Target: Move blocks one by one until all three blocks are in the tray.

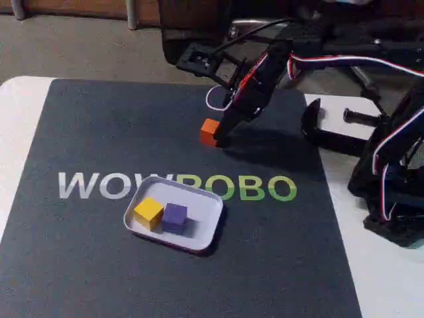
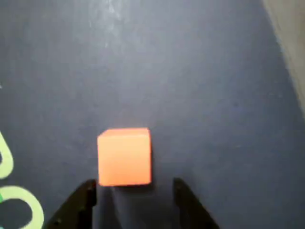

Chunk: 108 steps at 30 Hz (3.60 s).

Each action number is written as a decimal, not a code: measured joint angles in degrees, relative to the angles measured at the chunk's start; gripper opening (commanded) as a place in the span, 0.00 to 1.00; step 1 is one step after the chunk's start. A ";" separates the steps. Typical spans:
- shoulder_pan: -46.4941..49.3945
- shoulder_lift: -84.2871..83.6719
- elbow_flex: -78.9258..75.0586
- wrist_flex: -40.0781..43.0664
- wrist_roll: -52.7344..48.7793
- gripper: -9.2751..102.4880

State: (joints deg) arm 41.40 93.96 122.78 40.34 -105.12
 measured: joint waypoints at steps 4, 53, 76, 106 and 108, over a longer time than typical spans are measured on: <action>-0.79 0.00 0.35 0.00 0.00 0.24; -4.31 -8.17 -14.06 10.55 2.64 0.23; -4.31 -9.23 -14.59 10.63 3.16 0.22; -3.52 -11.87 -14.59 10.46 6.33 0.18; -3.78 -11.95 -14.59 10.46 6.33 0.17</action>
State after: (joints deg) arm 37.62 82.00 108.19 50.80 -98.79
